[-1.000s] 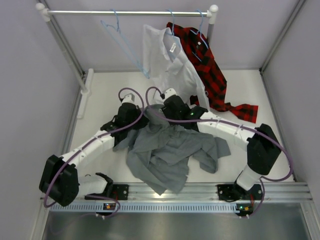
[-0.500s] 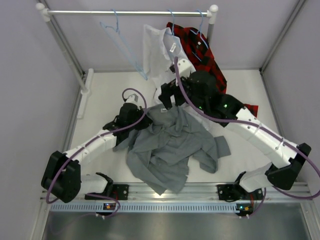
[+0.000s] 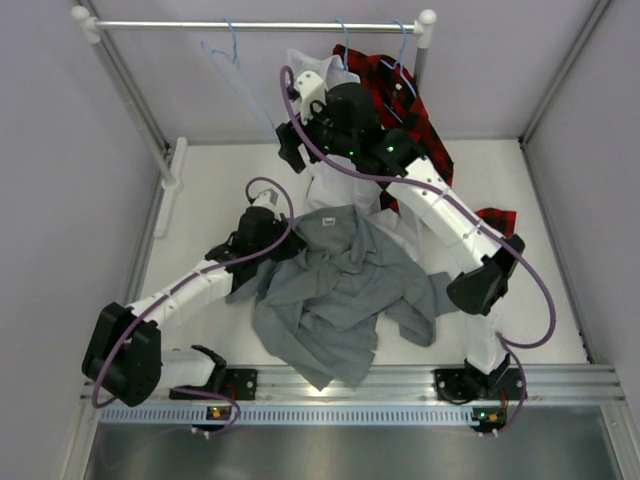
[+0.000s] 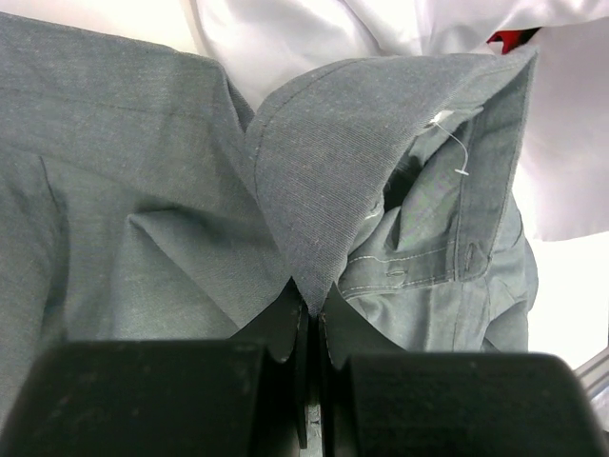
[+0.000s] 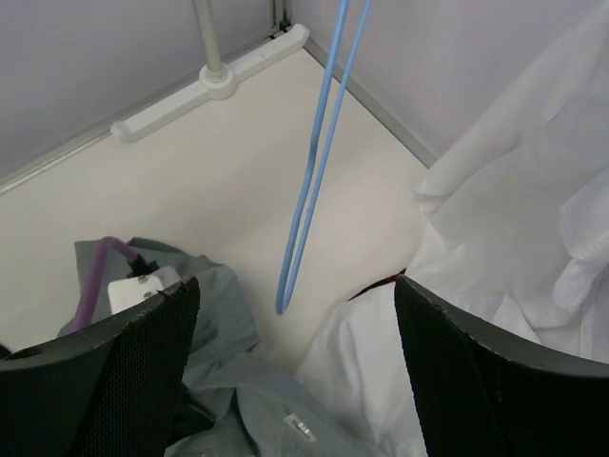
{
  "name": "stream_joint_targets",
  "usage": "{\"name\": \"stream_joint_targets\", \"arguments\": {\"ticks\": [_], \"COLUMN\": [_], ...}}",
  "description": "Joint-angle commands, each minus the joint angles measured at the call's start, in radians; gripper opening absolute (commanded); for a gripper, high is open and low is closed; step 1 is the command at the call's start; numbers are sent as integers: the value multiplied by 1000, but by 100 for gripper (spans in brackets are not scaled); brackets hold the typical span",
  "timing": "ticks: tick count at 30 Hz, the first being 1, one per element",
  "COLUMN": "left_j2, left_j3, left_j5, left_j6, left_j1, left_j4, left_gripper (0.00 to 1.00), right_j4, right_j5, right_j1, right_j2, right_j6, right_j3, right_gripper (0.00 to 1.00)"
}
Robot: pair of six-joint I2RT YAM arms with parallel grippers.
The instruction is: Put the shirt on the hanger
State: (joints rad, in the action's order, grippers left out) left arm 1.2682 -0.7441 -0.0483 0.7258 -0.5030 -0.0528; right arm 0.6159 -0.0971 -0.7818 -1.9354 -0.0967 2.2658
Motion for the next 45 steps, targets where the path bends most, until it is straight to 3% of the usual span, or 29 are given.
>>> {"name": "stream_joint_targets", "arguments": {"ticks": [1, 5, 12, 27, 37, 42, 45], "left_j2": [2, -20, -38, -81, -58, -66, -73], "left_j3": [5, 11, 31, 78, 91, 89, 89], "left_j5": [-39, -47, -51, -74, -84, -88, -91], "left_j6": [-17, -22, -14, -19, -28, -31, -37], "left_j1": [4, 4, 6, 4, 4, 4, 4], "left_j4": [59, 57, 59, 68, 77, 77, 76], "left_gripper": [0, 0, 0, 0, 0, 0, 0], "right_j4": [35, 18, -140, -375, -392, -395, -407], "right_j5": [19, 10, 28, 60, 68, 74, 77], "right_j1": [16, 15, 19, 23, 23, 24, 26], "right_j2": [-74, -145, -191, -300, -269, -278, -278], "right_j6": [-67, -66, -61, -31, -29, -32, -23], "right_j3": [145, 231, 196, 219, 213, 210, 205], "right_gripper": [79, 76, 60, 43, 42, 23, 22]}}
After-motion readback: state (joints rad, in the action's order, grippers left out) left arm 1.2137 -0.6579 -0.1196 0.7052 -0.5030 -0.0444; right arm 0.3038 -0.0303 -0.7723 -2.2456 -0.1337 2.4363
